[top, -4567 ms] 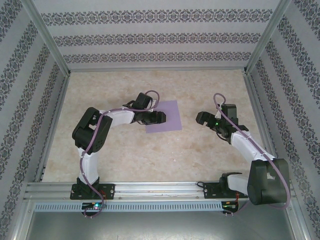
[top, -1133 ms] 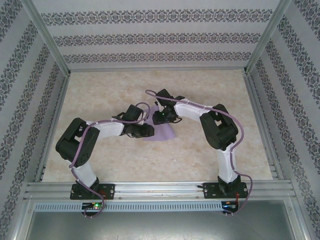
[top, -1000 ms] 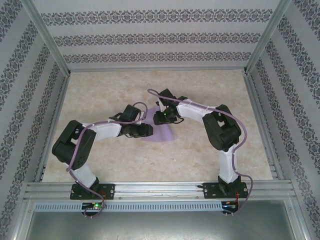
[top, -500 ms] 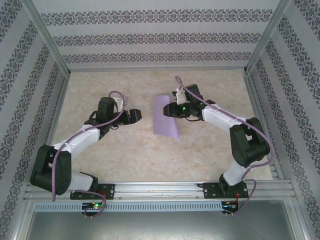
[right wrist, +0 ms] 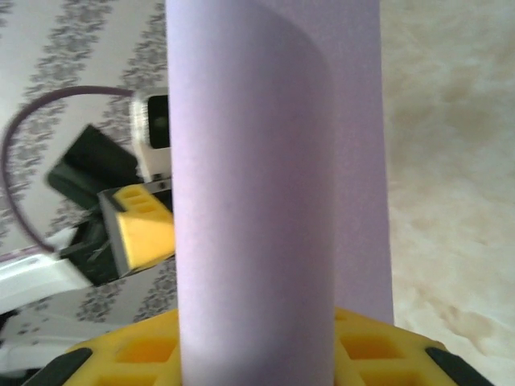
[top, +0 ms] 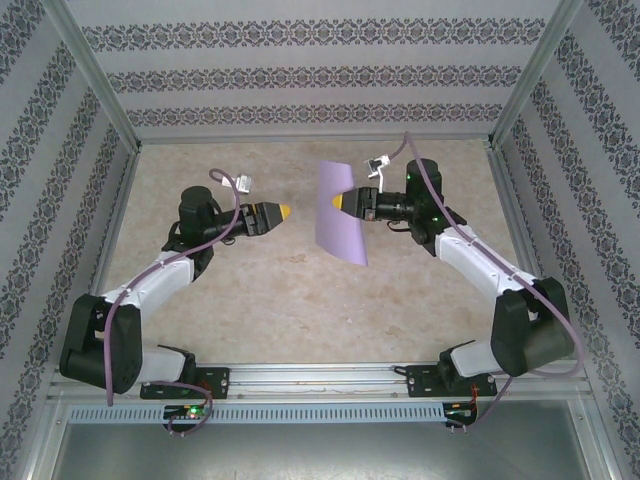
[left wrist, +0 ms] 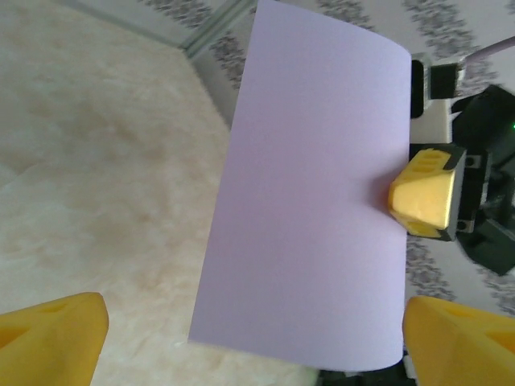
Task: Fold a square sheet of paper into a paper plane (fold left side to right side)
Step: Place a square sheet of paper at the center of the table.
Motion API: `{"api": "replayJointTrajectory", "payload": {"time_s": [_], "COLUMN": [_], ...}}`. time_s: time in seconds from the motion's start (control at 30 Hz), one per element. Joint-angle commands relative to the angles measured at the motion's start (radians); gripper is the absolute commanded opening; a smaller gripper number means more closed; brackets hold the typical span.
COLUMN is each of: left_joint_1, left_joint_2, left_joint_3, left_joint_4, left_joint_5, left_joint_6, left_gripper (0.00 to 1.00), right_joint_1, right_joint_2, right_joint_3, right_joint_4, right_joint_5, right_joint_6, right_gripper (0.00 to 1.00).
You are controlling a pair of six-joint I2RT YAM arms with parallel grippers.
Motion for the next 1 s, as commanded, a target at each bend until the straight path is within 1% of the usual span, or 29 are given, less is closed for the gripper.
{"api": "replayJointTrajectory", "payload": {"time_s": [0.0, 0.1, 0.2, 0.3, 0.53, 0.73, 0.8, 0.97], "left_joint_1": [0.01, 0.009, 0.009, 0.008, -0.013, -0.02, -0.019, -0.019], "left_joint_2": [0.028, 0.055, 0.08, 0.086, 0.07, 0.065, 0.064, 0.067], "left_joint_3": [0.006, 0.015, 0.028, 0.031, 0.025, 0.023, 0.024, 0.02], "left_joint_4": [0.302, 0.443, 0.52, 0.543, 0.541, 0.549, 0.544, 0.494], "left_joint_5": [0.116, 0.151, 0.172, 0.183, 0.211, 0.246, 0.254, 0.254], "left_joint_6": [-0.163, -0.257, -0.319, -0.34, -0.344, -0.351, -0.349, -0.311], "left_gripper": [0.95, 0.95, 0.95, 0.94, 0.9, 0.78, 0.71, 0.57], "right_joint_1": [0.013, 0.039, 0.066, 0.091, 0.135, 0.132, 0.124, 0.095], "right_joint_2": [-0.043, -0.059, -0.06, -0.051, 0.007, 0.051, 0.063, 0.075], "right_joint_3": [-0.014, -0.001, 0.014, 0.024, 0.051, 0.06, 0.058, 0.035], "right_joint_4": [0.166, 0.191, 0.207, 0.224, 0.284, 0.299, 0.299, 0.295], "right_joint_5": [-0.113, -0.125, -0.129, -0.123, -0.111, -0.098, -0.092, -0.074], "right_joint_6": [0.103, 0.121, 0.135, 0.143, 0.175, 0.178, 0.176, 0.175], "right_gripper": [0.32, 0.31, 0.31, 0.31, 0.31, 0.31, 0.31, 0.31]}}
